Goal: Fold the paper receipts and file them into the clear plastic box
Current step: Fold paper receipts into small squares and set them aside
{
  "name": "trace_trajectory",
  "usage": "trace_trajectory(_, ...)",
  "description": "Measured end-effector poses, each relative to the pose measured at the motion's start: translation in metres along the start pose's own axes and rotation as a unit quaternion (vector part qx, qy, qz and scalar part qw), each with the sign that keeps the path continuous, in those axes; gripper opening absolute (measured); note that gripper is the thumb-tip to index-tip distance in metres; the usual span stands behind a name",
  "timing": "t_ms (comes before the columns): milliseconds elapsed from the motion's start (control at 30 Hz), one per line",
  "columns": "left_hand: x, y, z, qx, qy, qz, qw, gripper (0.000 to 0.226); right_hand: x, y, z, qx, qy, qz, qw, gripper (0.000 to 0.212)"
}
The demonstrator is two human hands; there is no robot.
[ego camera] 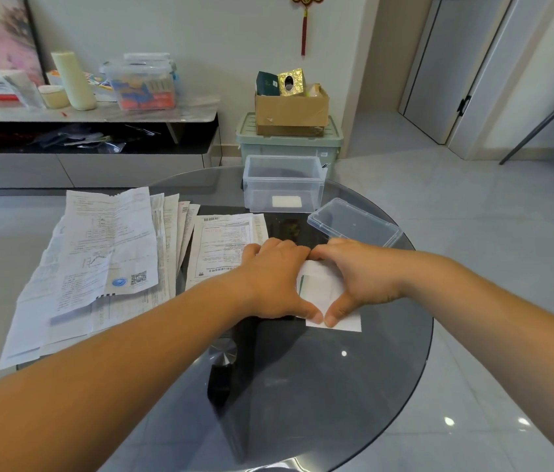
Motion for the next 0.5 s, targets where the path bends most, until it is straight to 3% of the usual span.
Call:
trace_trajectory(100, 0.001, 0.004, 0.0, 0.001, -0.019, 0.002, 1.0, 0.073, 0.003, 0.004, -0.002, 0.005, -0.009, 0.006, 1.0, 0.072)
trace_trajectory(300, 0.003, 0.01, -0.004, 0.008, -0.015, -0.009, 1.0, 0.067, 0.01, 0.01, -0.005, 0.001, -0.071, -0.04, 0.997, 0.06)
trace_trajectory(500, 0.003, 0.013, -0.006, 0.024, 0.013, -0.033, 0.999, 0.057, 0.019, 0.017, -0.007, 0.013, -0.163, -0.085, 0.983, 0.066)
Point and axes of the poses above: each hand's wrist, its own y-axis away from the middle knuckle, its own x-axis out of the palm, z = x × y, the point moved 2 cm from there along -y, towards the middle knuckle, and after that the axes turned 4 degrees about -y, right-handed, at the moved point
